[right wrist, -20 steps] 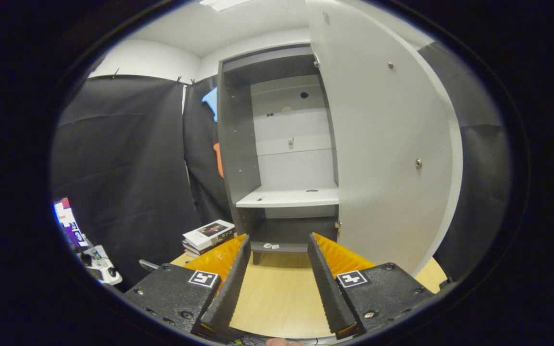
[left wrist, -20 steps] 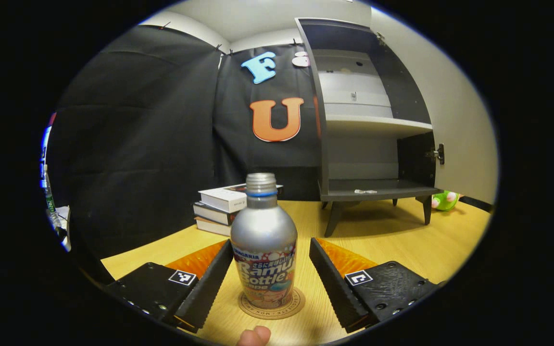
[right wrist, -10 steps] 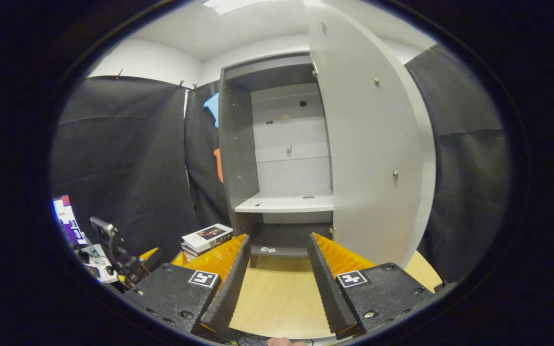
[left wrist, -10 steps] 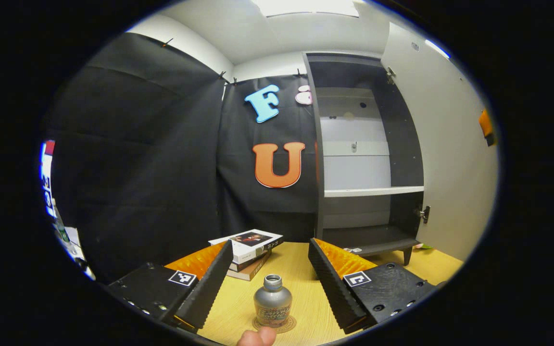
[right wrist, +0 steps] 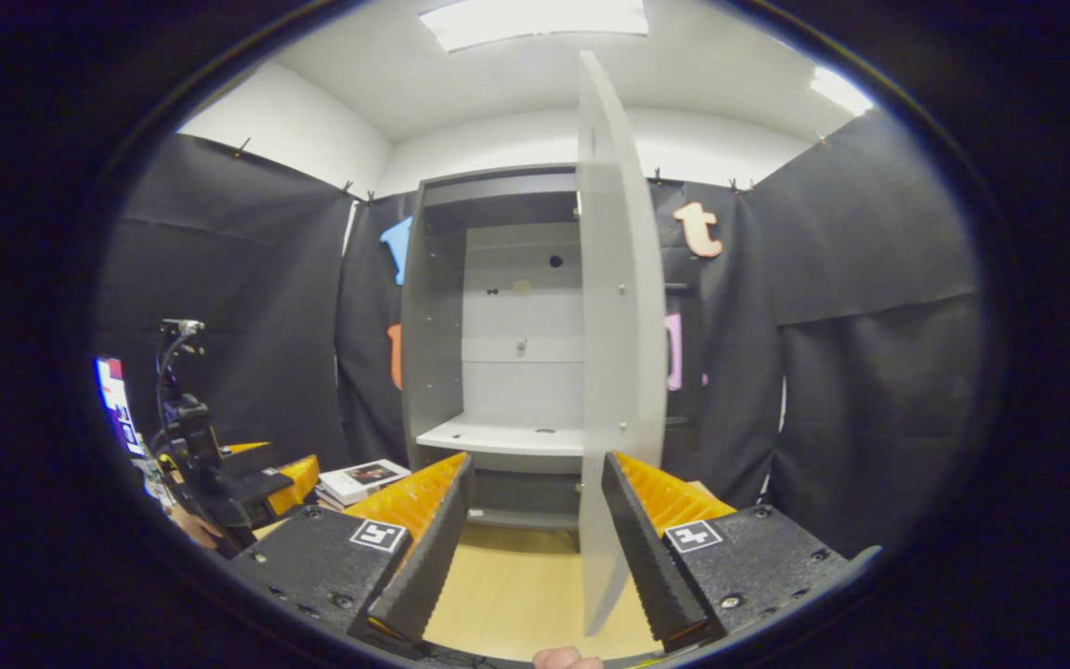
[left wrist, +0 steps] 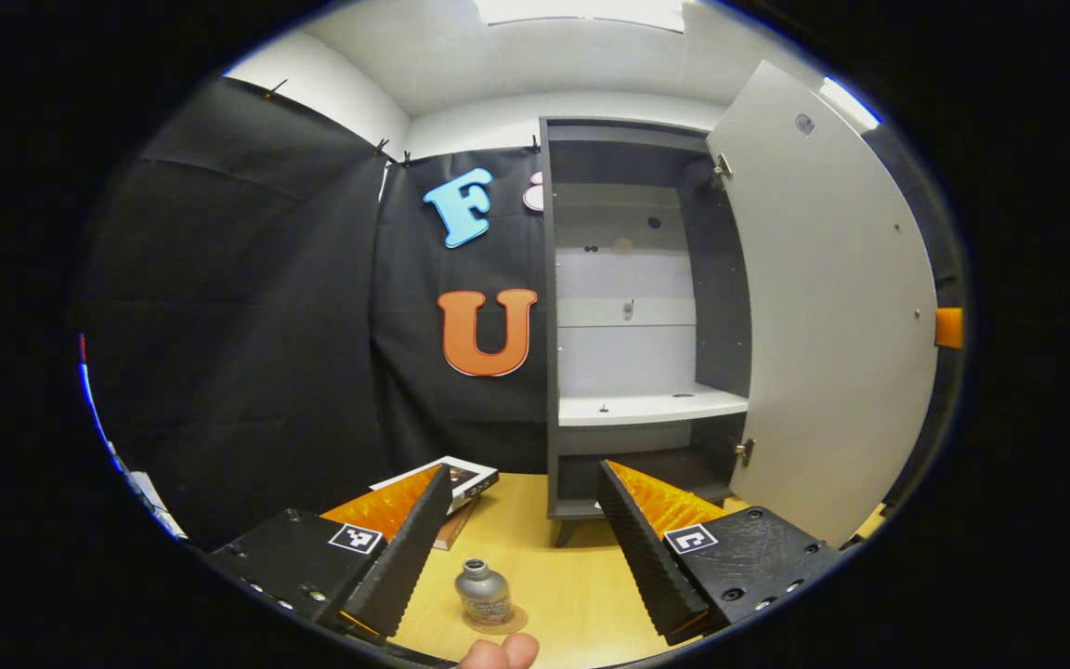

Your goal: Open the cabinet door with the right hand, grasp the bottle in the cabinet with the left hand and place it on the coaster, then close the cabinet door with the right hand.

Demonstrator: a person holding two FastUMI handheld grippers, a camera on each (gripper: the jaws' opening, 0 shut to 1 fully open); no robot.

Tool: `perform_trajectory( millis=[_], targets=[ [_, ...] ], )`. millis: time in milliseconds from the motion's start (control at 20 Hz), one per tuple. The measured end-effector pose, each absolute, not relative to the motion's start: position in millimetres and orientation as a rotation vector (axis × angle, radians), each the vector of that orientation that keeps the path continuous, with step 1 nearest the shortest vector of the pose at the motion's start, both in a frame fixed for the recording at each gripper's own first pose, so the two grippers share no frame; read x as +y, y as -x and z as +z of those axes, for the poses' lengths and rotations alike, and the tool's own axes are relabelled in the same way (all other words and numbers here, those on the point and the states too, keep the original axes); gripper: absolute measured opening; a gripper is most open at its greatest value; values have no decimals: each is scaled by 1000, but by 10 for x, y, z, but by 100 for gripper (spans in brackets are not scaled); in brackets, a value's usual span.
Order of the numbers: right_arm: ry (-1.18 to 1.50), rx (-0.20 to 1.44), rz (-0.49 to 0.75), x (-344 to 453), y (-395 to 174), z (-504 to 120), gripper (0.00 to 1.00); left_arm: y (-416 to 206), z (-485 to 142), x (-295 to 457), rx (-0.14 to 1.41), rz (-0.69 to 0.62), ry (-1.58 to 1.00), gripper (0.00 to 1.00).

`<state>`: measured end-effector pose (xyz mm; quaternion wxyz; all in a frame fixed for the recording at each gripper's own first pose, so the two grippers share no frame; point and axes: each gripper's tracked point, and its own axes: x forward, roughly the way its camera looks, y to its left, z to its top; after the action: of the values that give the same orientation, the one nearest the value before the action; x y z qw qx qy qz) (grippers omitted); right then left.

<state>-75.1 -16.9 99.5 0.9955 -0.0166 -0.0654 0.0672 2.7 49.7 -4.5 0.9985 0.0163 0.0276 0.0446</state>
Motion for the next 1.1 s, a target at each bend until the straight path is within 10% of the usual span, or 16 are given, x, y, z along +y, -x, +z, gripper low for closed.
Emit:
perform_trajectory(
  millis=[1100],
  targets=[
    [-82,-188,-26,-1379,3,1491,89,314,-122,407,82,54,-43,94]
  ],
)
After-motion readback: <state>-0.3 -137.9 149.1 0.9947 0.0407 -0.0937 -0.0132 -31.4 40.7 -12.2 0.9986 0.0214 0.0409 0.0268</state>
